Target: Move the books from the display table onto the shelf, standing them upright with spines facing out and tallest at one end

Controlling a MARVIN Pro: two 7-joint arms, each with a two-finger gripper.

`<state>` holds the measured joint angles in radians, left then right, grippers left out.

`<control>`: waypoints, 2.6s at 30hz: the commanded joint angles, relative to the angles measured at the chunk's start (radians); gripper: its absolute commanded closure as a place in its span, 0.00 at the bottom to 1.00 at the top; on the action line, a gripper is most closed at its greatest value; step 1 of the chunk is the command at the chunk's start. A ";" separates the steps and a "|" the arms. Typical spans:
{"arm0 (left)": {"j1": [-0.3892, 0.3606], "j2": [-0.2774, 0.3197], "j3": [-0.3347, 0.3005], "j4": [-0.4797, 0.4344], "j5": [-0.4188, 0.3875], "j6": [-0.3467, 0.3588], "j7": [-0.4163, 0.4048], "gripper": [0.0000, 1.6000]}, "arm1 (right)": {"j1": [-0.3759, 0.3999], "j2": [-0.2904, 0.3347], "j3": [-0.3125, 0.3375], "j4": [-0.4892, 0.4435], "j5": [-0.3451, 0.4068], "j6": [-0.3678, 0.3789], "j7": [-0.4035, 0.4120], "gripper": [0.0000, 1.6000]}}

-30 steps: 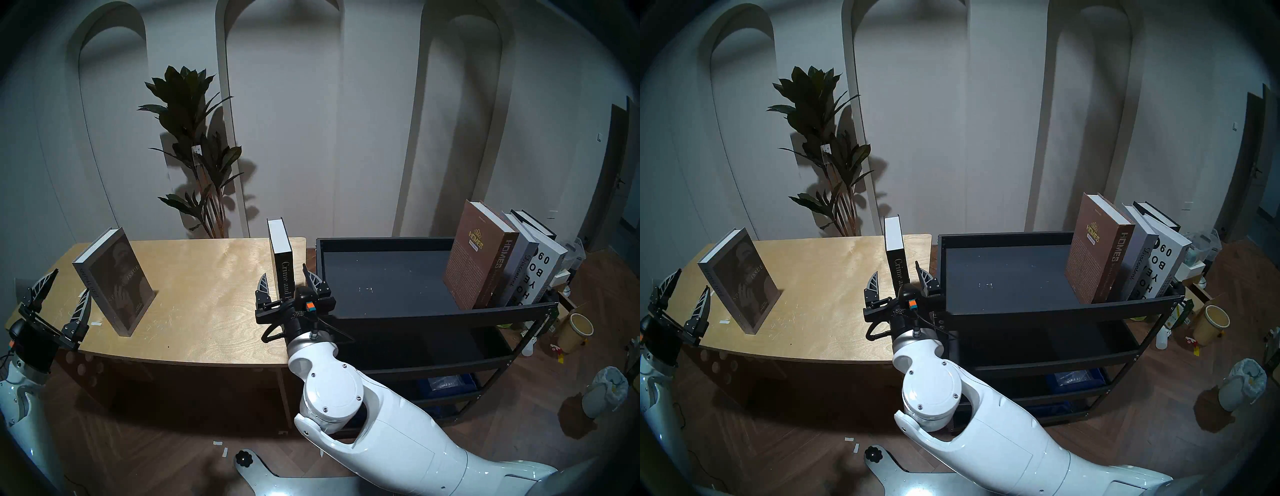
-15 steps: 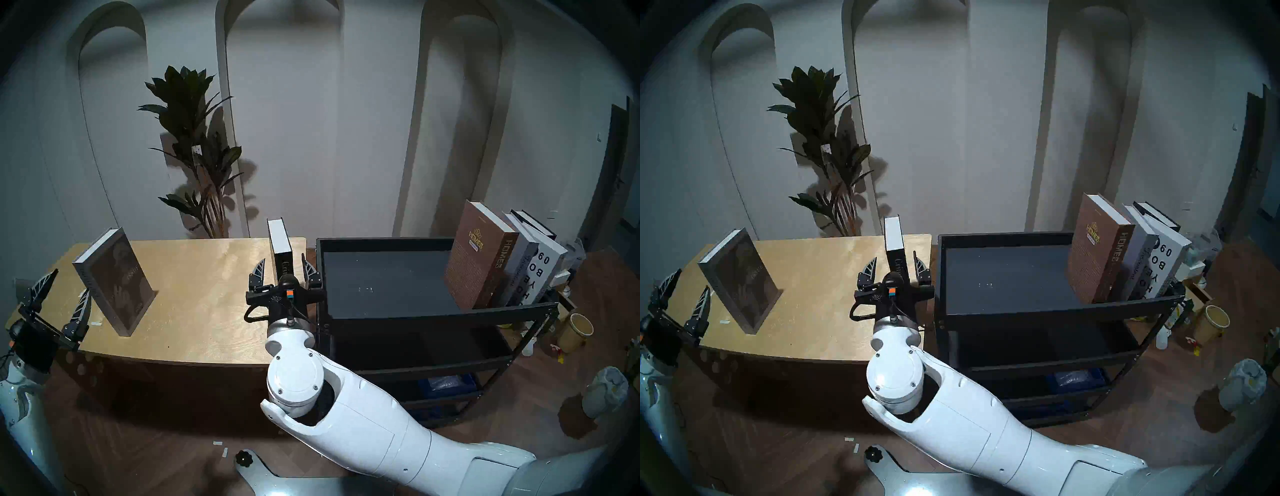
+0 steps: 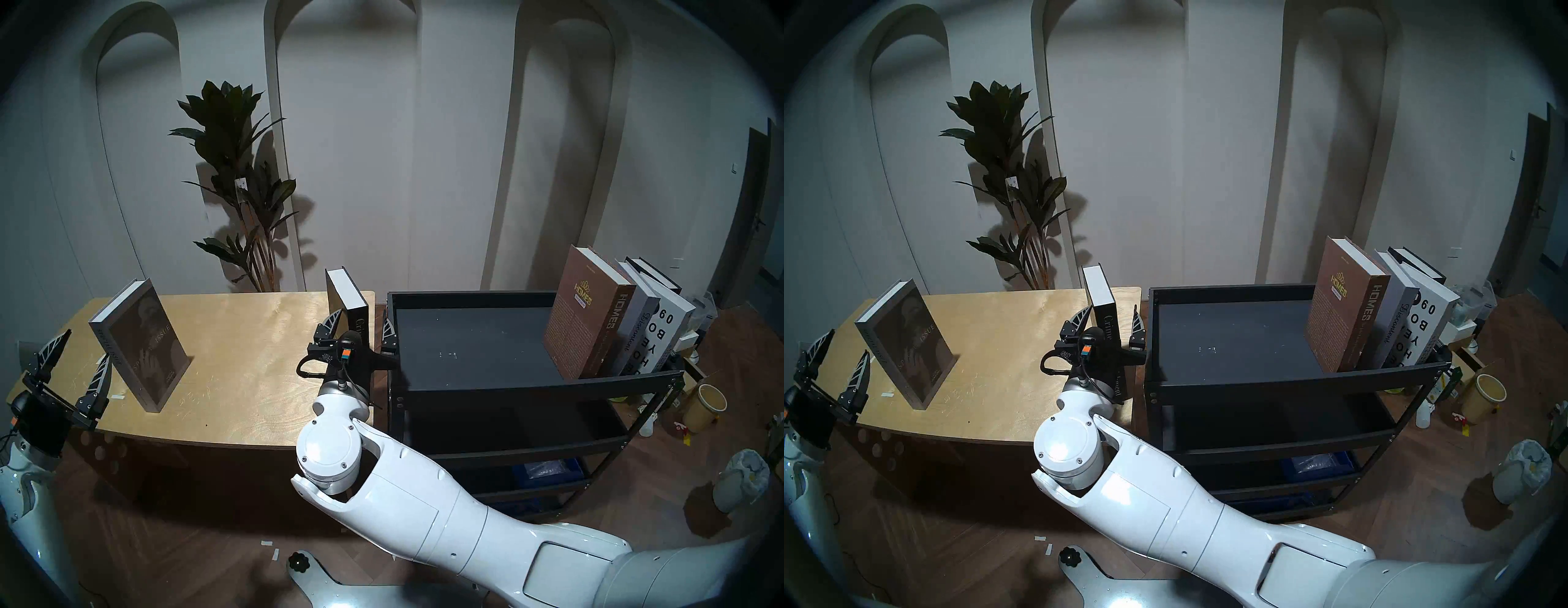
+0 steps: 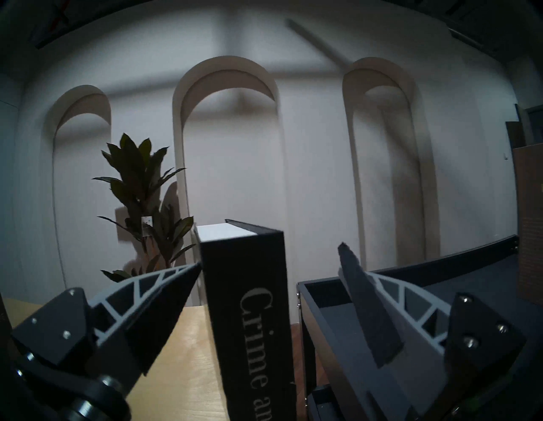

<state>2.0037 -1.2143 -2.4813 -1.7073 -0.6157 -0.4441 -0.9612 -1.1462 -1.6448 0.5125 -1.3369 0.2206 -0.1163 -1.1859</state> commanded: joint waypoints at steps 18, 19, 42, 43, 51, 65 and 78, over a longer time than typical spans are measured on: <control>0.002 0.005 -0.007 -0.015 -0.002 0.003 -0.002 0.00 | 0.045 -0.007 -0.054 -0.011 -0.028 -0.066 -0.158 1.00; 0.002 0.005 -0.007 -0.015 -0.002 0.003 -0.002 0.00 | 0.050 -0.008 -0.055 -0.015 -0.028 -0.061 -0.158 1.00; 0.002 0.005 -0.007 -0.016 -0.002 0.004 -0.001 0.00 | 0.075 -0.043 -0.144 0.085 0.025 -0.067 -0.175 1.00; 0.002 0.005 -0.007 -0.016 -0.002 0.004 -0.001 0.00 | 0.073 -0.042 -0.146 0.086 0.024 -0.067 -0.176 1.00; 0.002 0.005 -0.007 -0.016 -0.002 0.003 -0.001 0.00 | 0.092 -0.034 -0.135 0.054 0.021 -0.045 -0.187 1.00; 0.002 0.005 -0.007 -0.016 -0.002 0.003 -0.001 0.00 | 0.122 -0.050 -0.143 0.074 0.045 -0.018 -0.158 0.73; 0.002 0.005 -0.007 -0.016 -0.002 0.003 -0.001 0.00 | 0.120 -0.066 -0.156 0.123 0.047 -0.025 -0.147 0.82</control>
<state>2.0040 -1.2144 -2.4824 -1.7089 -0.6159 -0.4436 -0.9612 -1.0360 -1.6869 0.3567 -1.2147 0.2712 -0.1279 -1.3323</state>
